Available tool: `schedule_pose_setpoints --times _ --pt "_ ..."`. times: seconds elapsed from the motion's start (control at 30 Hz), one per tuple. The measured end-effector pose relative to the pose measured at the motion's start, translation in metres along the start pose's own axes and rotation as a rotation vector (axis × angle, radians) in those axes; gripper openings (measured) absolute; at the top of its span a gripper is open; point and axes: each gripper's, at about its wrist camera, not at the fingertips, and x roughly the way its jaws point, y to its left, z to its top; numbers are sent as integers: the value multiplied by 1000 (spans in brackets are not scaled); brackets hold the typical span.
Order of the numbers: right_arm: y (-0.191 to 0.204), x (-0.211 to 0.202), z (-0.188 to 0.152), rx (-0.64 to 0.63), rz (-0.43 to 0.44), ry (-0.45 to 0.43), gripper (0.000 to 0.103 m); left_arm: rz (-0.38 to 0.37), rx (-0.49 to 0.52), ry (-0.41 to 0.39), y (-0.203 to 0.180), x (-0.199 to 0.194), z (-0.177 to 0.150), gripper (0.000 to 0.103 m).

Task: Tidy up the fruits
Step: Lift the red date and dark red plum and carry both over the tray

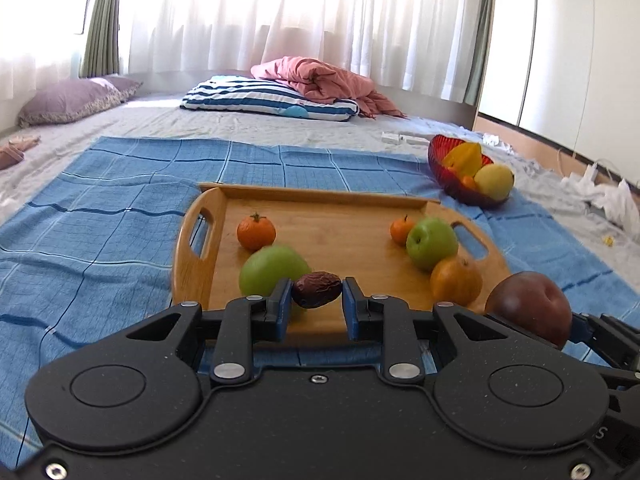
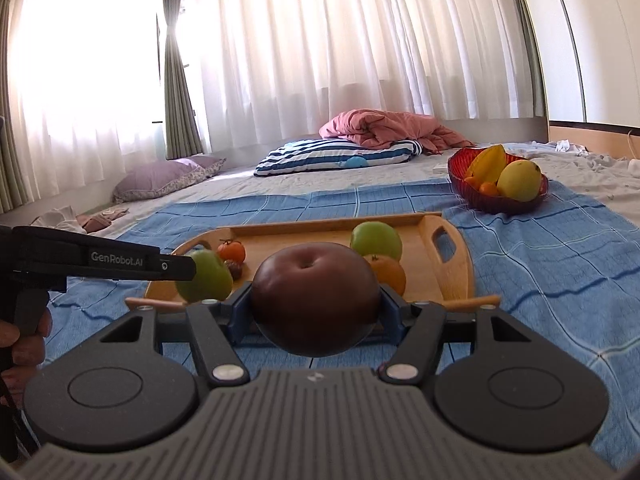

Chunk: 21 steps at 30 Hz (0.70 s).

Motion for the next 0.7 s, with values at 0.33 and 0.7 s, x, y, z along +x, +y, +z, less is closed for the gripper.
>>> schedule_pose_setpoints --times 0.33,0.7 --pt "-16 32 45 23 11 5 66 -17 -42 4 19 19 47 25" --pt "-42 90 89 68 1 104 66 -21 -50 35 32 56 90 25"
